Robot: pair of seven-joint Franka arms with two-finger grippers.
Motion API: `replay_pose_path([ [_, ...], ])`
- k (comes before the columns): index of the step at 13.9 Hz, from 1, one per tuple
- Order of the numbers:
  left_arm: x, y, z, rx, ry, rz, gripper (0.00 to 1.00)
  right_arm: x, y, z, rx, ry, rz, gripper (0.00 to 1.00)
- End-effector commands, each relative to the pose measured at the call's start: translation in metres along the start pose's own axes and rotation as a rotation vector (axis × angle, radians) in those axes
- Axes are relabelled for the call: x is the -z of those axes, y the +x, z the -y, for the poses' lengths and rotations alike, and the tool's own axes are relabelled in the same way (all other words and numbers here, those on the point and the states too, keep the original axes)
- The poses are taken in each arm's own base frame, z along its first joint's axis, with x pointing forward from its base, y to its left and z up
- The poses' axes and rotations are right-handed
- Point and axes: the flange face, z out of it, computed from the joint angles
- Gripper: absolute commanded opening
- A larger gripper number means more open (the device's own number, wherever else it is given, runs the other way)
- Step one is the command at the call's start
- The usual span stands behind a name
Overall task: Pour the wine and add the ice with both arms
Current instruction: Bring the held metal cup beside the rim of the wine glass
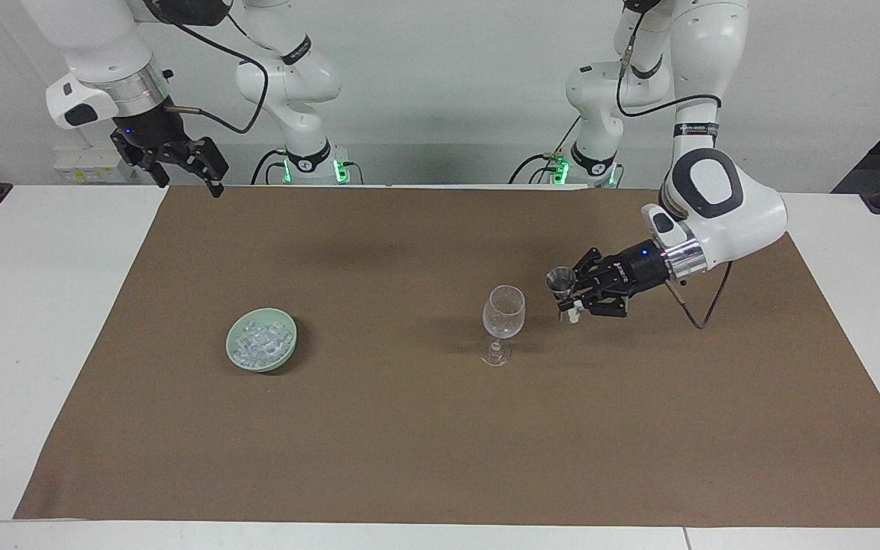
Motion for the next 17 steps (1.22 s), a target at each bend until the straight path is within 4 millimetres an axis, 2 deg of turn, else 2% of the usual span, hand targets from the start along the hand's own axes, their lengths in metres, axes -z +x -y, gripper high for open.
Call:
replay_pose_path([
  [1,0.009,0.008,-0.003,0.019,0.013,0.031,0.06,0.001,-0.008,-0.005,0.009,0.020,0.011,1.00],
  [6,0.006,0.026,0.001,0.028,0.003,0.084,0.06,0.002,-0.007,-0.005,0.009,0.021,0.008,1.00],
  [9,-0.002,0.024,0.002,0.029,0.006,0.092,0.05,0.003,-0.005,-0.004,0.011,0.020,0.004,1.00],
  [11,-0.006,0.030,0.002,0.025,0.013,0.107,0.05,0.003,-0.004,-0.002,0.015,0.020,-0.004,1.00],
  [14,-0.010,0.051,0.005,0.030,-0.007,0.175,0.05,0.003,-0.004,-0.001,0.017,0.021,-0.006,1.00],
  [17,-0.018,0.056,0.003,0.019,0.001,0.187,0.05,0.003,-0.005,-0.001,0.015,0.023,-0.011,1.00],
])
